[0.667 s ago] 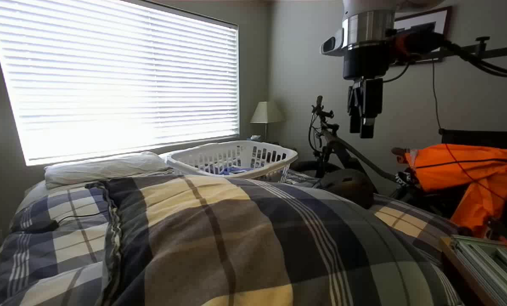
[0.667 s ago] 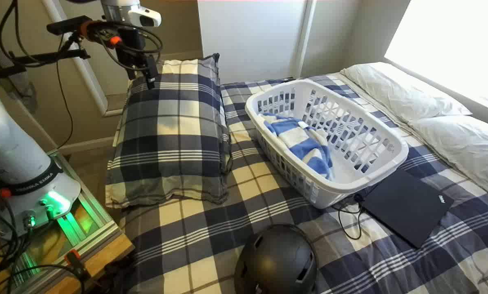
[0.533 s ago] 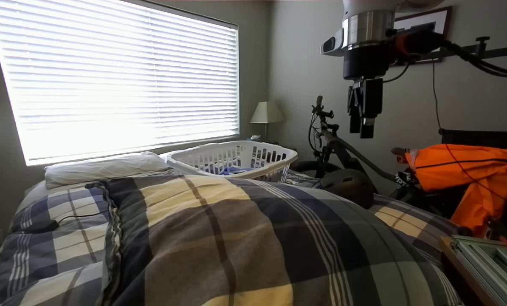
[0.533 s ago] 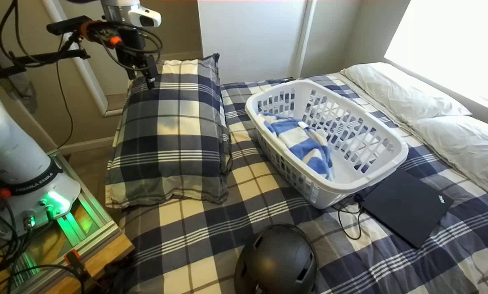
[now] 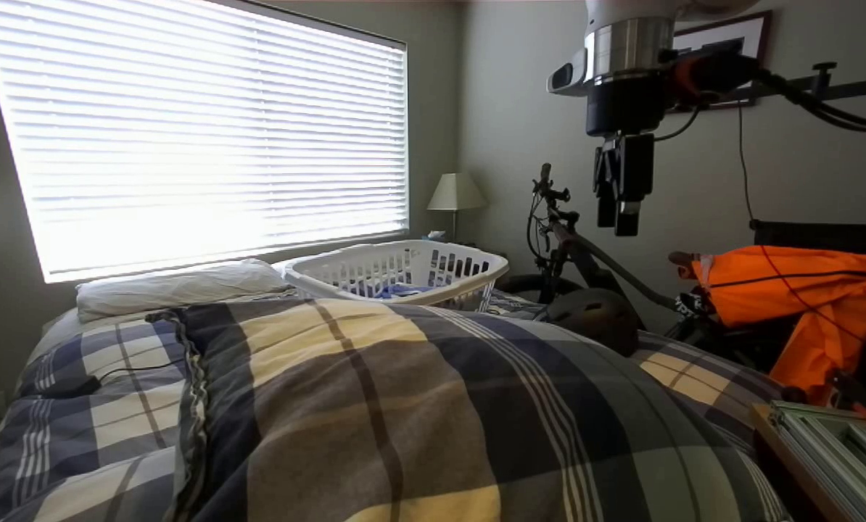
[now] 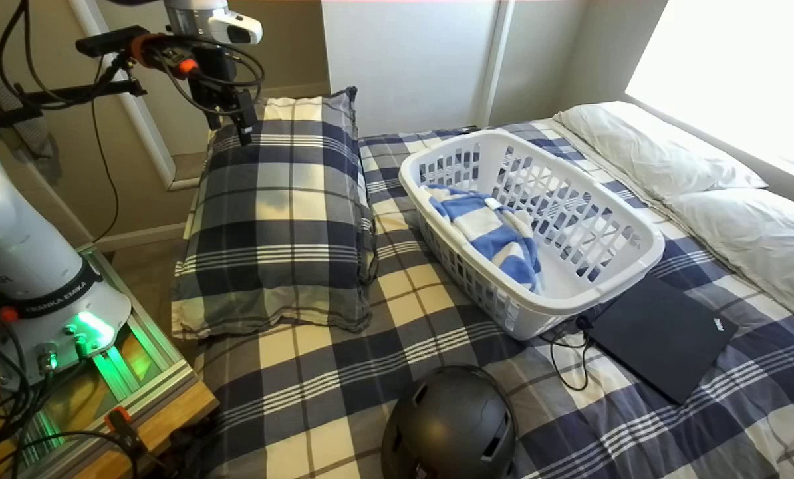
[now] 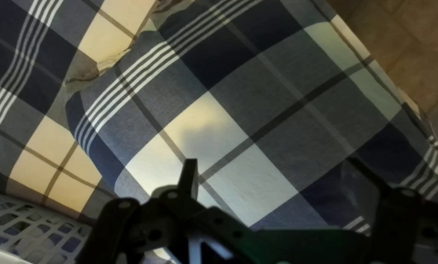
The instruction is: Put the towel on the pillow
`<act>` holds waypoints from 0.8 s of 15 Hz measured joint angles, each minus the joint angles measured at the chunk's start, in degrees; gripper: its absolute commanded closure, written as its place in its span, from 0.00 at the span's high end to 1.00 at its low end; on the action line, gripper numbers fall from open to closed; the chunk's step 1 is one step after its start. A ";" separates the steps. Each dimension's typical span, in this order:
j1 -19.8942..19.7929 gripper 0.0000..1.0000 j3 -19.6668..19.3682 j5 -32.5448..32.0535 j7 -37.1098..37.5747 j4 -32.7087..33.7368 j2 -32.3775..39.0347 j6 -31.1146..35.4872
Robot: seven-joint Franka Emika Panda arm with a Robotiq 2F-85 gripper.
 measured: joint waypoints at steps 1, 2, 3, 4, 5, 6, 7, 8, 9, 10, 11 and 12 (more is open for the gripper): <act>0.00 1.00 0.00 0.00 0.00 0.00 0.00 0.00; 0.00 1.00 0.00 0.00 0.00 0.00 0.00 0.00; 0.00 1.00 0.01 0.00 0.00 0.00 0.00 0.00; -0.10 1.00 -0.03 0.00 0.15 0.00 0.00 0.20; -0.52 1.00 -0.26 0.00 0.28 0.04 0.00 1.11; -1.31 1.00 -0.66 -0.22 0.28 0.11 0.01 2.47; -2.39 1.00 -1.39 -0.90 0.24 0.35 0.10 4.10; -3.60 1.00 -2.37 -1.75 0.09 0.86 0.30 5.47; -4.84 1.00 -3.45 -2.73 -0.15 1.58 0.70 6.74; -6.00 1.00 -4.55 -3.83 -0.57 2.55 1.30 7.81; -7.06 1.00 -5.66 -4.76 -1.28 3.71 2.19 8.87; -7.92 1.00 -6.88 -5.46 -2.45 5.13 3.47 9.96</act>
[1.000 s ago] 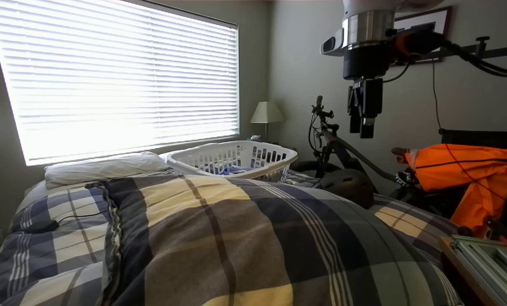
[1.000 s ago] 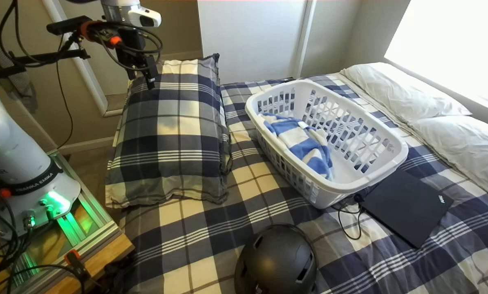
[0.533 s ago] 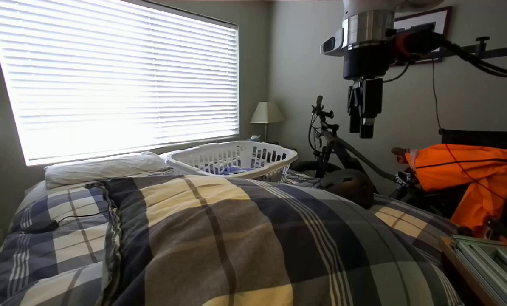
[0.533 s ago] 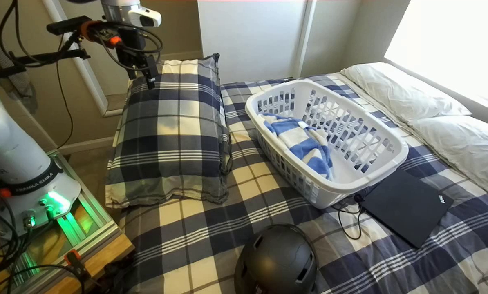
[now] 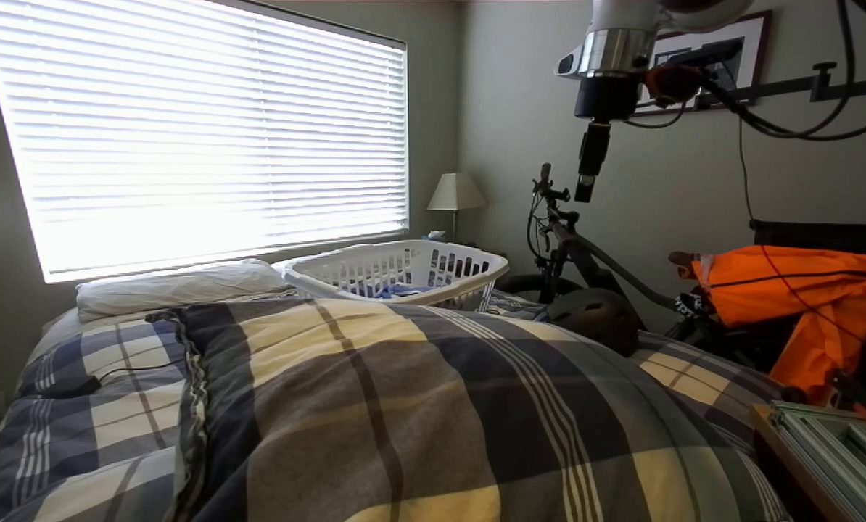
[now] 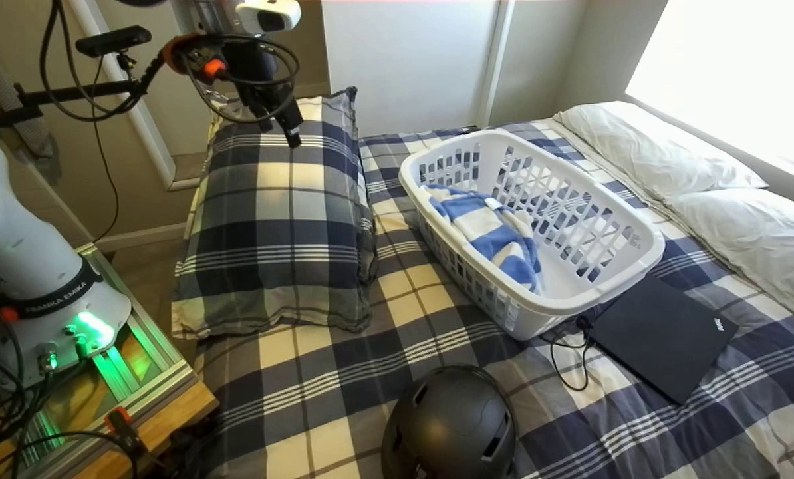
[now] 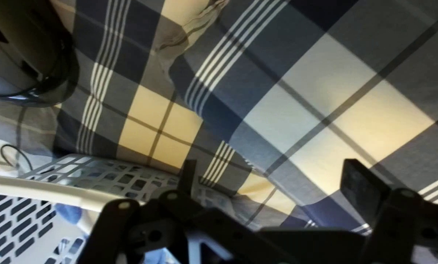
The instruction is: Put the towel on the pillow
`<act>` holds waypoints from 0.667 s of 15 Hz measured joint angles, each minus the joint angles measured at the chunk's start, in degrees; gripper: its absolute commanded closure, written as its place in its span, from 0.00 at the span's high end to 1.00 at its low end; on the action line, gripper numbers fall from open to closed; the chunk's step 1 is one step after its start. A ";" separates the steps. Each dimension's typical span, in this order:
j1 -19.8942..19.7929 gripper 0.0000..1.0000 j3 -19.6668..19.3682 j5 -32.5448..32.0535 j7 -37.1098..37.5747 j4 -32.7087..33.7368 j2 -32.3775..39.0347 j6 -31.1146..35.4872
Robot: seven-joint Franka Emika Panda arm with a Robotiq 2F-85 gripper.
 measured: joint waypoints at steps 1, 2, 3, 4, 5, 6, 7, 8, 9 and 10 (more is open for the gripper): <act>-0.59 1.00 -1.09 -0.51 -1.17 1.41 1.45 1.21; -0.91 1.00 -2.17 -0.60 -2.57 2.93 3.18 2.54; -0.94 1.00 -3.15 -0.59 -3.97 4.43 5.10 4.22; -0.91 1.00 -3.86 -0.37 -5.09 5.88 7.19 6.02; -0.80 1.00 -4.37 0.25 -6.00 7.39 9.57 7.91; -0.61 1.00 -4.71 1.50 -6.67 8.90 12.06 9.64; -0.39 1.00 -4.93 3.56 -7.04 10.56 14.81 11.33; -0.29 1.00 -5.03 6.27 -7.11 12.33 17.68 12.77; -0.32 1.00 -5.07 9.45 -6.78 14.29 20.68 13.84; -0.40 1.00 -5.09 13.06 -6.51 16.26 23.57 14.41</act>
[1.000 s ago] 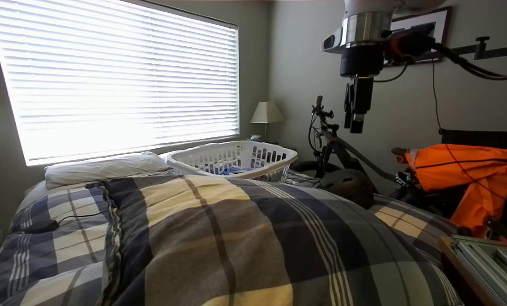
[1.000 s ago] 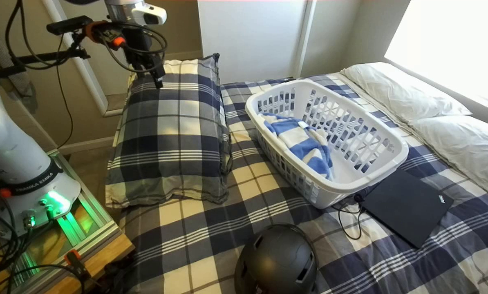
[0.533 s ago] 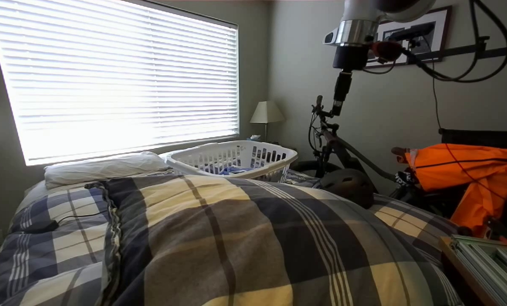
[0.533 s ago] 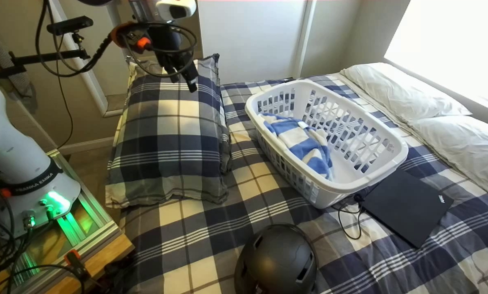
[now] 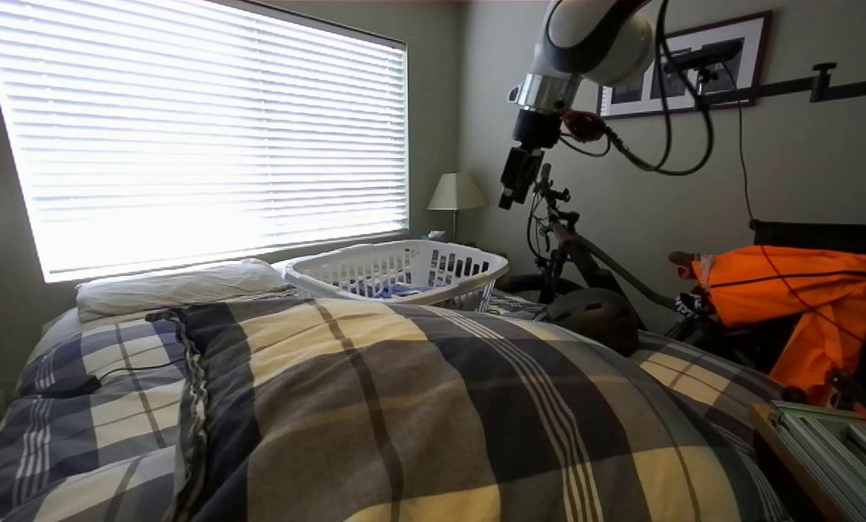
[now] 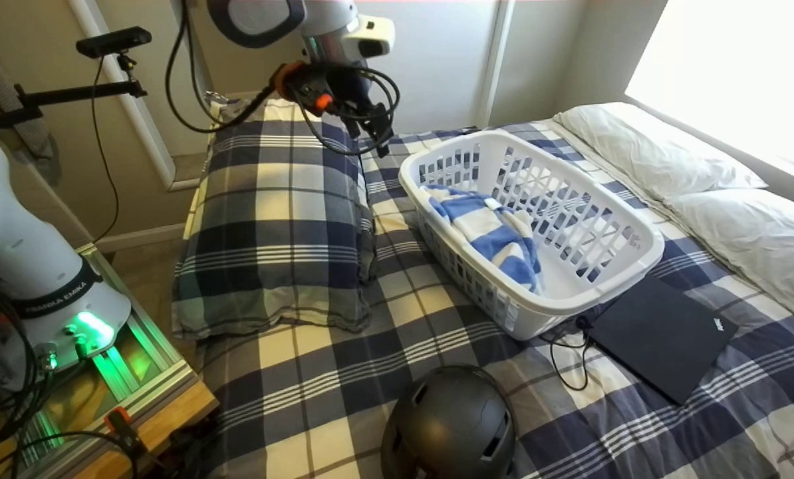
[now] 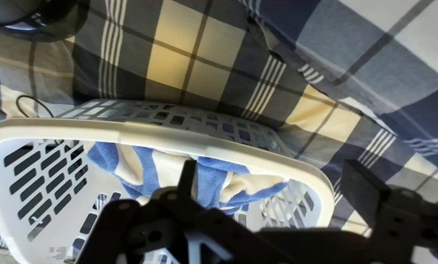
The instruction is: Put the towel on the pillow
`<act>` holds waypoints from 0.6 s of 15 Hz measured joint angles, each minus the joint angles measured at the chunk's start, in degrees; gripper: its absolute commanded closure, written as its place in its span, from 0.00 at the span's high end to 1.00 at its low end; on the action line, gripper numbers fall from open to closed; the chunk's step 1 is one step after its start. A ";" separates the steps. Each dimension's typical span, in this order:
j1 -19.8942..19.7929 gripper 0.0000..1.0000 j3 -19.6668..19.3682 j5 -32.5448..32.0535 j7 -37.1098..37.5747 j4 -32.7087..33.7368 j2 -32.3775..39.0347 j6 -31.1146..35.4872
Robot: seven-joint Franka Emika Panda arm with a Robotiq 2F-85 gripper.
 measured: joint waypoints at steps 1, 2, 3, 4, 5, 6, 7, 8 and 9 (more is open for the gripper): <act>-0.08 1.00 -0.01 2.44 0.00 1.79 2.55 0.11; -0.11 1.00 -0.05 3.61 0.06 3.12 4.42 0.14; -0.11 1.00 -0.06 4.13 0.18 3.97 5.54 0.14; -0.12 1.00 -0.07 4.31 0.27 4.44 6.02 0.14; -0.12 1.00 -0.08 4.36 0.34 4.66 6.09 0.14; -0.14 1.00 -0.10 4.39 0.37 4.83 6.06 0.14; -0.17 1.00 -0.11 4.41 0.38 4.93 6.04 0.14; -0.19 1.00 -0.12 4.42 0.39 4.94 6.04 0.14; -0.19 1.00 -0.13 4.44 0.39 4.94 6.04 0.14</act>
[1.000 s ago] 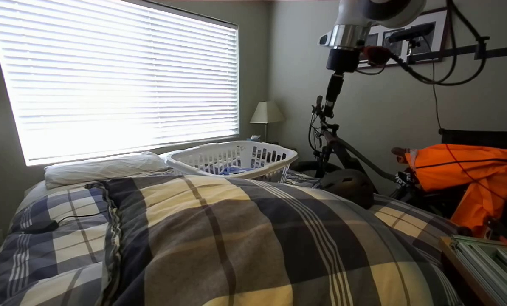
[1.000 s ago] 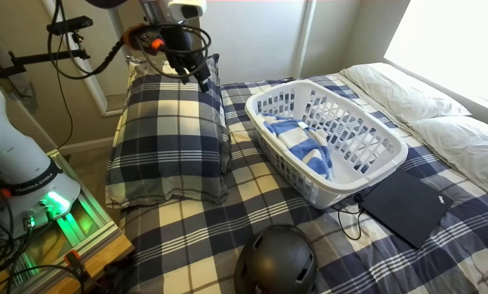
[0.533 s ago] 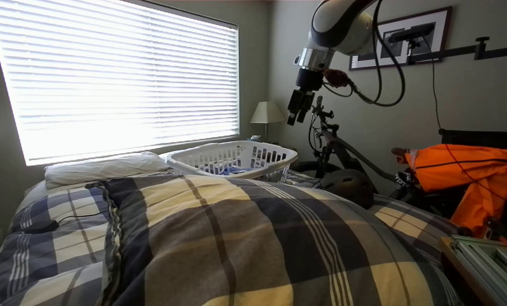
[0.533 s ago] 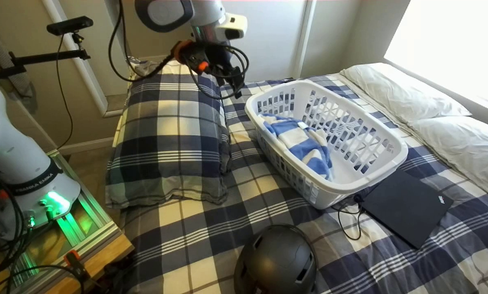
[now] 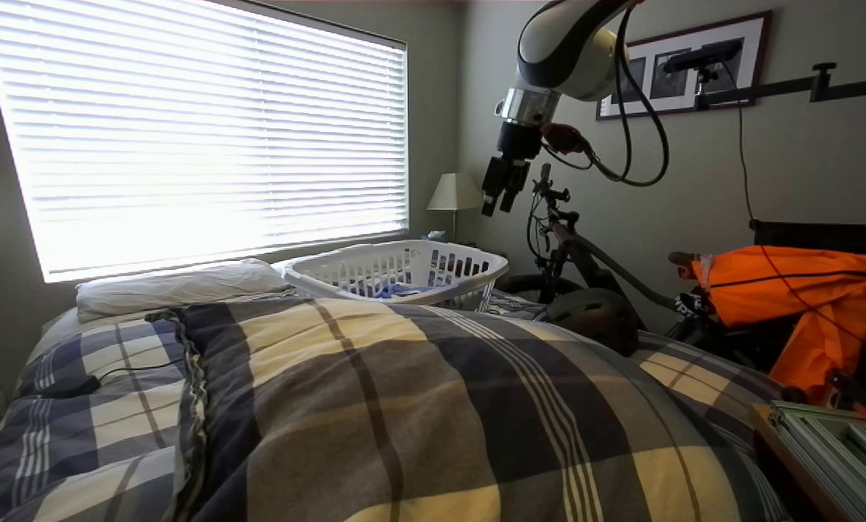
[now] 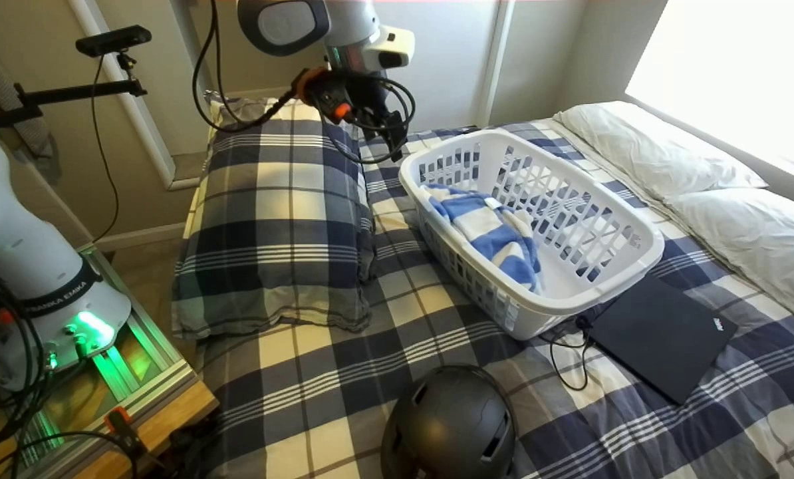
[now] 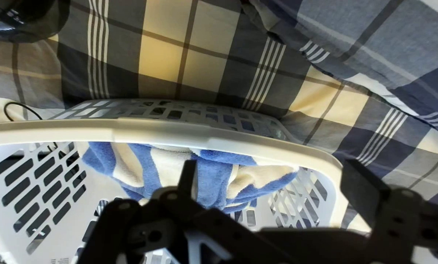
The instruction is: Put the towel on the pillow
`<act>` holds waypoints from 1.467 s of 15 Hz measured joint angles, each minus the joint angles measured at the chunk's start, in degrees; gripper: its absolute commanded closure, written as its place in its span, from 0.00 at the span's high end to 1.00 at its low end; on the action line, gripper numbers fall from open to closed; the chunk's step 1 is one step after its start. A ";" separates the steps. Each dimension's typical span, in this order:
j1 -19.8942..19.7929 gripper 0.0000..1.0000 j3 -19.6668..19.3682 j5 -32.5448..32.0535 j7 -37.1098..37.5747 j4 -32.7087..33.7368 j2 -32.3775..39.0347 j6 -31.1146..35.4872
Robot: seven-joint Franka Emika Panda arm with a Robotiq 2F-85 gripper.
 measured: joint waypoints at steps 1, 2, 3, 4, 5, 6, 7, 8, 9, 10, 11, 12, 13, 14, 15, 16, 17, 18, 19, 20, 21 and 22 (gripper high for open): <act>0.00 1.00 0.00 0.01 0.00 0.00 0.00 0.00; 0.00 1.00 0.00 0.01 0.00 0.00 0.00 0.00; -0.21 1.00 0.25 -0.02 0.00 -0.01 0.00 0.00; -0.62 1.00 0.68 -0.01 -0.13 0.00 0.06 0.00; -1.02 1.00 0.99 0.54 -0.85 0.19 0.35 0.00; -1.55 1.00 1.26 2.24 -2.28 0.90 1.15 -0.03; -2.26 1.00 1.48 4.51 -4.33 2.16 2.48 -0.25; -3.19 1.00 1.71 6.82 -6.53 4.02 4.38 -0.83; -4.35 1.00 2.05 8.66 -8.41 6.27 6.68 -1.82; -5.63 1.00 2.50 9.98 -9.89 8.81 9.20 -2.94; -6.99 1.00 3.05 10.72 -10.73 11.54 11.92 -4.06; -8.40 1.00 3.75 10.89 -10.92 14.43 14.75 -5.27; -9.67 1.00 4.45 10.89 -10.80 17.28 17.60 -6.53; -10.76 1.00 5.11 10.87 -10.39 20.05 20.41 -7.54; -11.55 1.00 5.60 10.54 -9.56 22.67 23.19 -8.03; -12.05 1.00 5.99 9.98 -8.44 25.12 25.87 -8.08; -12.36 1.00 6.36 9.15 -7.23 27.57 28.53 -8.06; -12.52 1.00 6.82 8.25 -5.91 30.04 31.01 -8.05; -12.55 1.00 7.35 7.46 -4.41 32.47 33.29 -8.05; -12.55 1.00 7.98 6.77 -2.94 34.87 35.36 -8.09; -12.50 1.00 8.66 6.15 -1.47 37.30 37.29 -8.09; -12.44 1.00 9.30 5.48 -0.04 39.62 39.08 -8.09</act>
